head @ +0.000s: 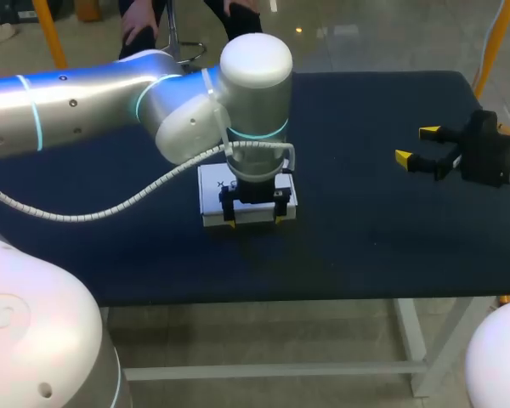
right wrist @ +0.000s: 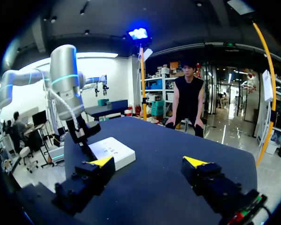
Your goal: Assemble the packaging by folding the flat box into shape, placing the metal phone stand inside, and closing the box properly
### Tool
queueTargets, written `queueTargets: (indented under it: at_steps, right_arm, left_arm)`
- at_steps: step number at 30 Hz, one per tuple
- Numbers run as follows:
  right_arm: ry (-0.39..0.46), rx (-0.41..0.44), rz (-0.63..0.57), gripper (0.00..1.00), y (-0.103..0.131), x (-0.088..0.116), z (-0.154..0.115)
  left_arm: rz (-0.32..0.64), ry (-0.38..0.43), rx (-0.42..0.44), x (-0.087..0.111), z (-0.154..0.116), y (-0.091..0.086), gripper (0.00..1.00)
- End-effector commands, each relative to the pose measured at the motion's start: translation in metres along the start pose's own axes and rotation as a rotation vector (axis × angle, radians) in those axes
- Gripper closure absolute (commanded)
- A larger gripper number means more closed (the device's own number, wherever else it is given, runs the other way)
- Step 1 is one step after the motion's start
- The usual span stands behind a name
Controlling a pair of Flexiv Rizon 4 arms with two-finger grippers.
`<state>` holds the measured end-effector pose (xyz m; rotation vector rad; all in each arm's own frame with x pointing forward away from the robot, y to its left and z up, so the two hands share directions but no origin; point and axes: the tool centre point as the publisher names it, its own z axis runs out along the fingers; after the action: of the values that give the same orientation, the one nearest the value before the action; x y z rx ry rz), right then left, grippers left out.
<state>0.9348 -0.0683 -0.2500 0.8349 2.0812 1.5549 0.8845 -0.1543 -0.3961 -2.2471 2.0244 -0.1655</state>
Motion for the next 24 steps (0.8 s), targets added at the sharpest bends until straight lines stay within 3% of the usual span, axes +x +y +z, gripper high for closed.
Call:
queueTargets:
  at_steps: [1,16,24]
  right_arm:
    - [0.003,-0.006,-0.001,0.00,-0.001,0.000,-0.001]
    - [0.003,-0.006,-0.001,0.00,-0.001,0.000,-0.001]
    - [0.003,-0.006,-0.001,0.00,-0.001,0.000,-0.001]
  left_arm:
    - [0.008,0.008,-0.016,-0.003,0.002,-0.017,0.00]
    - [0.014,0.009,-0.025,-0.002,0.015,-0.084,0.00]
    - [0.000,0.002,-0.027,-0.003,0.019,-0.127,0.00]
